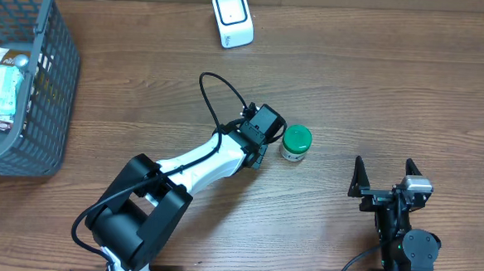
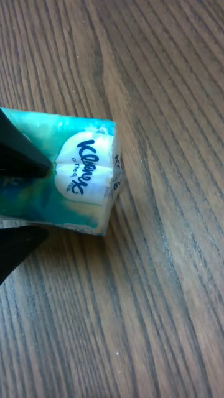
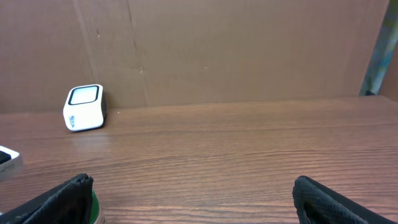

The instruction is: Scan the item barcode

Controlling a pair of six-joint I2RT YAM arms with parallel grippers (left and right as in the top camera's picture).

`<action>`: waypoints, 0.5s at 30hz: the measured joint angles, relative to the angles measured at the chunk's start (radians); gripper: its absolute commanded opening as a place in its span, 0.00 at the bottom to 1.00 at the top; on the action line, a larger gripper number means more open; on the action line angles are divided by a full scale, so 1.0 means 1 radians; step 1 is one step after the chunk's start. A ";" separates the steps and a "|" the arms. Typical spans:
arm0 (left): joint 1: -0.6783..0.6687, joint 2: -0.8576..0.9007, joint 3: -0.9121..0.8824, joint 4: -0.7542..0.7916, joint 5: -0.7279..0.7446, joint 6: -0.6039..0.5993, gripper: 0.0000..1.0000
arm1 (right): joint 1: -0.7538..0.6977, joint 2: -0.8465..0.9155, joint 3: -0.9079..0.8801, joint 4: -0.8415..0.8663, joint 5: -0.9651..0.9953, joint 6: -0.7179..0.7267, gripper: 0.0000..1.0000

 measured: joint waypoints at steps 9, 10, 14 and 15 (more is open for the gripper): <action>-0.002 0.010 0.018 -0.002 -0.020 0.000 0.04 | 0.000 0.000 0.000 0.000 0.000 0.000 1.00; -0.002 0.013 0.025 -0.009 -0.020 0.000 0.04 | 0.000 0.000 0.000 0.000 0.000 0.000 1.00; 0.003 0.026 0.078 -0.082 -0.008 -0.023 0.04 | 0.000 0.000 0.000 0.000 0.000 0.000 1.00; 0.008 0.030 0.100 -0.109 0.001 -0.036 0.04 | 0.000 0.000 0.000 0.000 0.000 0.000 1.00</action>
